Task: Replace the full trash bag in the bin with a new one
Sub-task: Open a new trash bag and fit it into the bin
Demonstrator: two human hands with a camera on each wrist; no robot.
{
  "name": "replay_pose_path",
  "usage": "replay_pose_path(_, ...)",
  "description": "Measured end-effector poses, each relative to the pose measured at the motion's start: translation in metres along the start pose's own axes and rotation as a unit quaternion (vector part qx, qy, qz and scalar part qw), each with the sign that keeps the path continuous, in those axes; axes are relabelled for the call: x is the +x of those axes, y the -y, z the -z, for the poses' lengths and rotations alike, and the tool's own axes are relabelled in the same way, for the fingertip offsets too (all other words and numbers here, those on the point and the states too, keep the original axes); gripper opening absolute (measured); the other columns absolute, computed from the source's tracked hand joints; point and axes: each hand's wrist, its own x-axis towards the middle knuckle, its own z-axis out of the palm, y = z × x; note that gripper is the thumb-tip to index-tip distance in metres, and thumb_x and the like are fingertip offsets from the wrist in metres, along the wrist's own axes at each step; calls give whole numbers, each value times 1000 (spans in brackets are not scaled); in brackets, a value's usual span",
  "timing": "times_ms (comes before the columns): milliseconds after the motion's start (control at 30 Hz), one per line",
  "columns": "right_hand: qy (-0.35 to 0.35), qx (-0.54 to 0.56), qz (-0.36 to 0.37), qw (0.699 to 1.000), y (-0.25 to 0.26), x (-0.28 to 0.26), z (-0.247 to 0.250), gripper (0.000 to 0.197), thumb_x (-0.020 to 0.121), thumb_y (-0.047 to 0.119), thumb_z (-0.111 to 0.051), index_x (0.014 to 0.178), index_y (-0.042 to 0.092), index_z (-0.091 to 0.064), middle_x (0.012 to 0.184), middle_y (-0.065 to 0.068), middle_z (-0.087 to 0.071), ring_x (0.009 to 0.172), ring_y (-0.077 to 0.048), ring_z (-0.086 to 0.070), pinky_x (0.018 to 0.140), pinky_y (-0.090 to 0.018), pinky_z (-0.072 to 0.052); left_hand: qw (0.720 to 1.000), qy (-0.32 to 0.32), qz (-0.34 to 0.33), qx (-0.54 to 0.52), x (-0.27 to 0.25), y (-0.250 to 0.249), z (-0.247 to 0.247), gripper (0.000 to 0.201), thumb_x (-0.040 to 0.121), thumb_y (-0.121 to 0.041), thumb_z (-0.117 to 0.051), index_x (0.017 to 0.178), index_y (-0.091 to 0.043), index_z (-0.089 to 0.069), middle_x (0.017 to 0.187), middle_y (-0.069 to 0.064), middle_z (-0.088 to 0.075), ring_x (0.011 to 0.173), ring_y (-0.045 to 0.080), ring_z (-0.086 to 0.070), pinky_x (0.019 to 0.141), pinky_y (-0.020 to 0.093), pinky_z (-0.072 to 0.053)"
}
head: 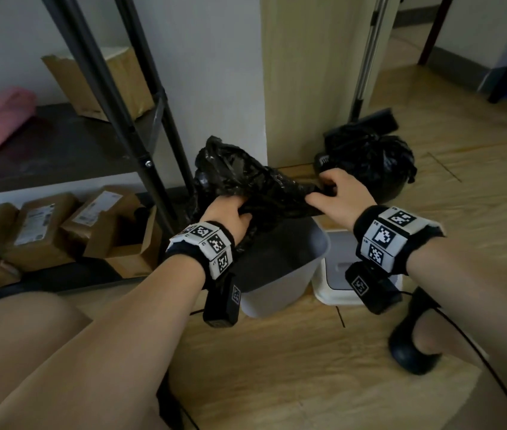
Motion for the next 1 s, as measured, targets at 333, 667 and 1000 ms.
replay_pose_path(333, 14, -107, 13, 994, -10, 19, -37, 23, 85, 25, -62, 102, 11, -66, 107, -12, -68, 103, -29, -62, 88, -33, -49, 998, 22, -10, -63, 23, 7, -32, 39, 92, -23, -53, 129, -11, -56, 137, 10, -49, 130, 20, -43, 109, 19, -26)
replay_pose_path(667, -112, 111, -143, 977, -27, 58, -42, 22, 90, 13, -51, 107, 0, -57, 97, -14, -63, 92, -31, -66, 82, -37, -56, 991, 51, 115, -37, 29, 18, -43, 65, 85, -46, -57, 141, -18, -40, 149, 12, -34, 136, 31, -35, 114, 40, -31)
replay_pose_path(1000, -183, 82, -69, 977, -12, 32, -19, 28, 90, 21, -54, 107, -1, -59, 98, -16, -63, 94, -28, -58, 76, -23, -36, 983, 66, 19, -173, 32, 1, -45, 58, 86, -33, -60, 139, -15, -44, 144, 11, -43, 134, 24, -41, 114, 39, -35)
